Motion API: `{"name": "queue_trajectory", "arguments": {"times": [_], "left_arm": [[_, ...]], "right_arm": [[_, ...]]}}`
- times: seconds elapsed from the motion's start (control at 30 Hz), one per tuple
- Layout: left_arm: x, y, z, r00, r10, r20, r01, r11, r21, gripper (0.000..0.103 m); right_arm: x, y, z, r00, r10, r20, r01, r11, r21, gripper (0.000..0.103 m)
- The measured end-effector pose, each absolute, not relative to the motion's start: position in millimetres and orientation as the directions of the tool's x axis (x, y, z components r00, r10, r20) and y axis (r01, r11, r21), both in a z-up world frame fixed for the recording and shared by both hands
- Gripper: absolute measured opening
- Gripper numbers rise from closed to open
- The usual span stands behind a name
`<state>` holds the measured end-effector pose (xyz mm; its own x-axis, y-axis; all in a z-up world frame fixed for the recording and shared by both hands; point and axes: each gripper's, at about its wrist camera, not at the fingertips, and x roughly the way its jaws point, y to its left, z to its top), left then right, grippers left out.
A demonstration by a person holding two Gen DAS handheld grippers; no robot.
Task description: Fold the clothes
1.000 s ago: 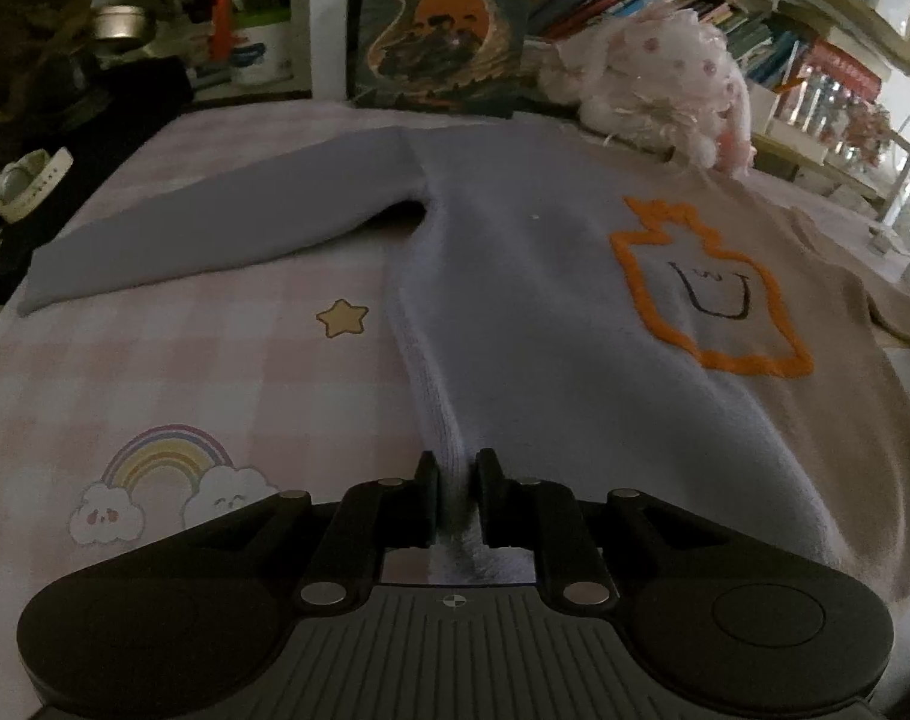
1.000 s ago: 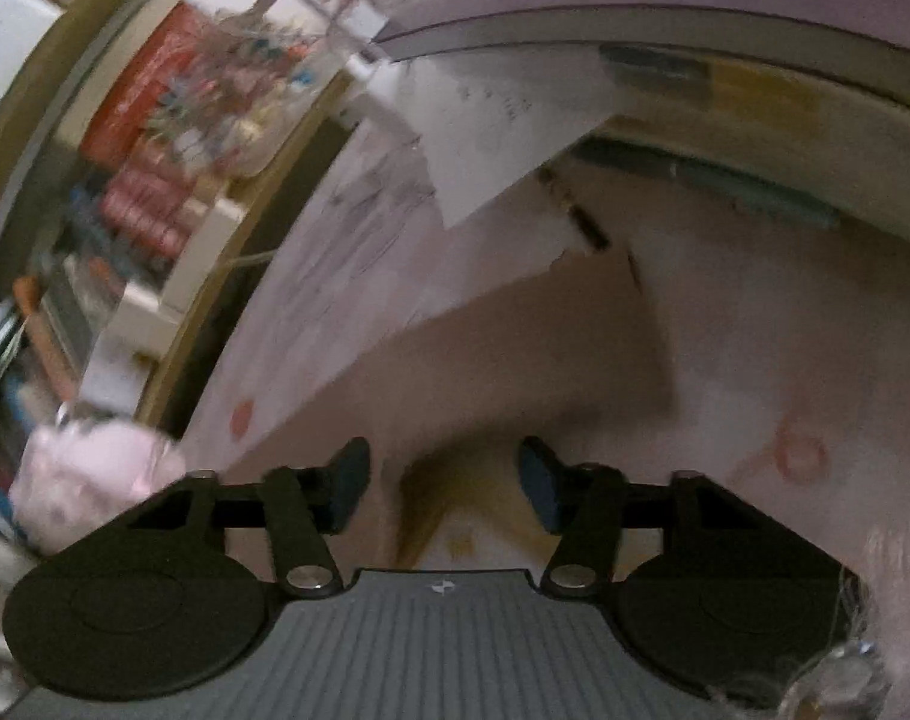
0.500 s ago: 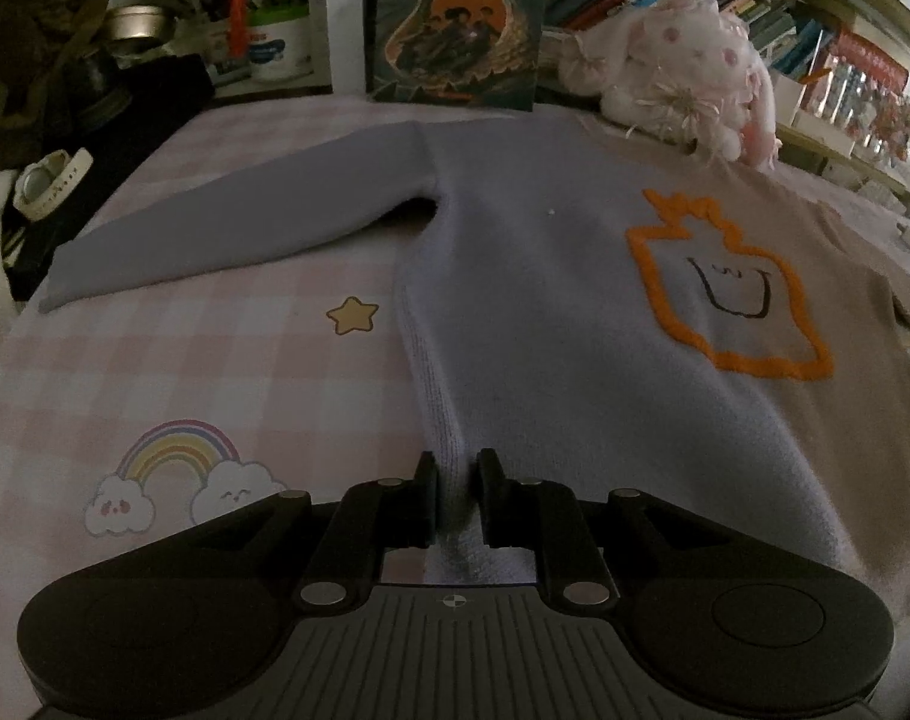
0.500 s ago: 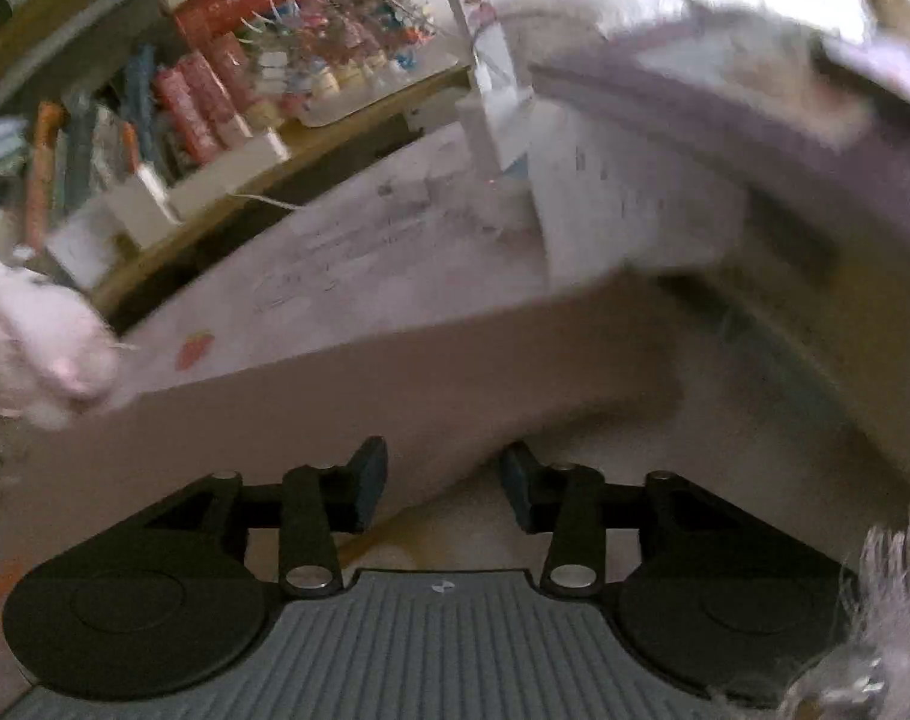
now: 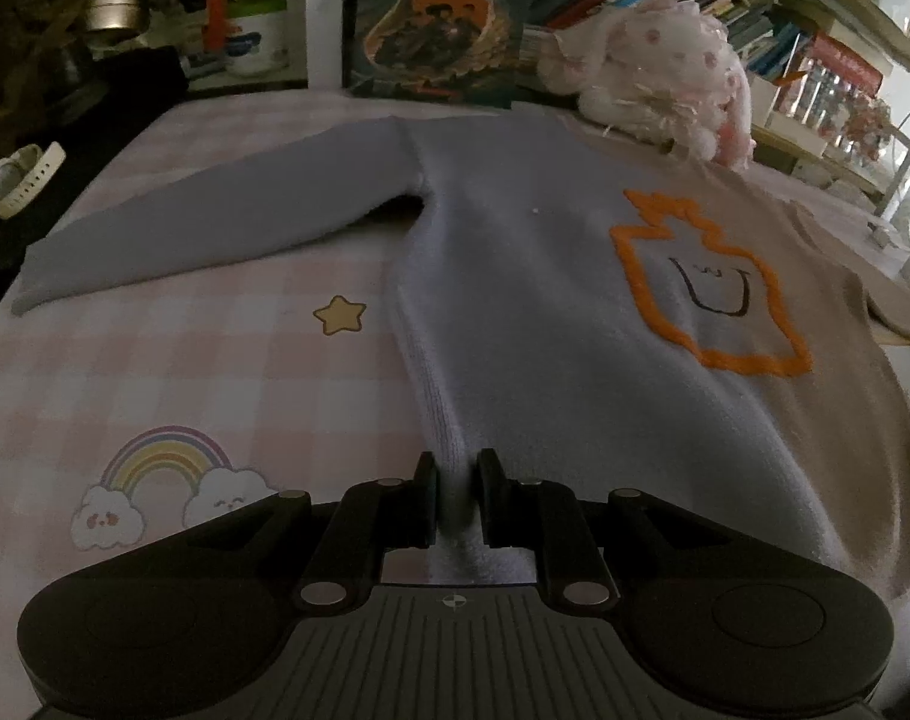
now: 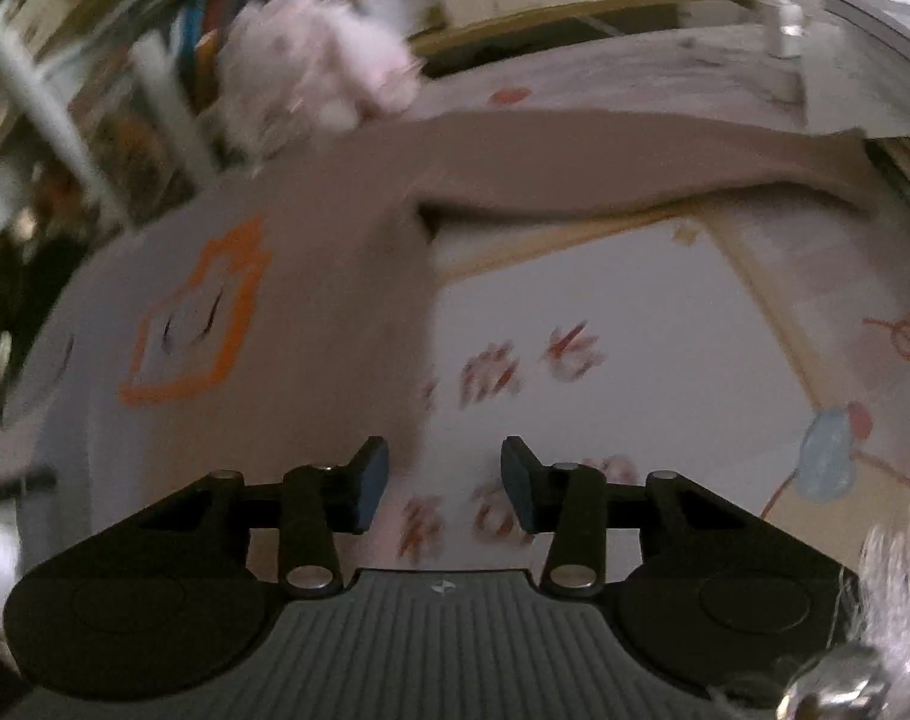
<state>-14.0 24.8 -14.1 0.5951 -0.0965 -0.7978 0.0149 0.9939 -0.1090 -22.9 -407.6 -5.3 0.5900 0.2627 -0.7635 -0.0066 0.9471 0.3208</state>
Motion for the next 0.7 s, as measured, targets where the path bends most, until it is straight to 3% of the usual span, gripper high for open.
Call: {"name": "queue_trajectory", "arguments": {"times": [0.1,0.23,0.7], "left_arm": [[-14,28,-15,0.596,-0.123,-0.794,0.03,0.991,-0.131,0.011],[-14,28,-15,0.598,-0.139,-0.789,0.059,0.99,-0.13,0.006],[-19,48,-15,0.61,-0.175,-0.773,0.106,0.985,-0.139,0.006]], "right_arm": [[-36,-391,-4,0.571,0.249,-0.782,-0.045,0.961,0.273,0.035],[-44,-374,-5,0.551,0.244,-0.798,-0.081,0.968,0.239,0.013],[-58,-344,-4,0.568,0.17,-0.805,-0.044,0.983,0.177,0.011]]}}
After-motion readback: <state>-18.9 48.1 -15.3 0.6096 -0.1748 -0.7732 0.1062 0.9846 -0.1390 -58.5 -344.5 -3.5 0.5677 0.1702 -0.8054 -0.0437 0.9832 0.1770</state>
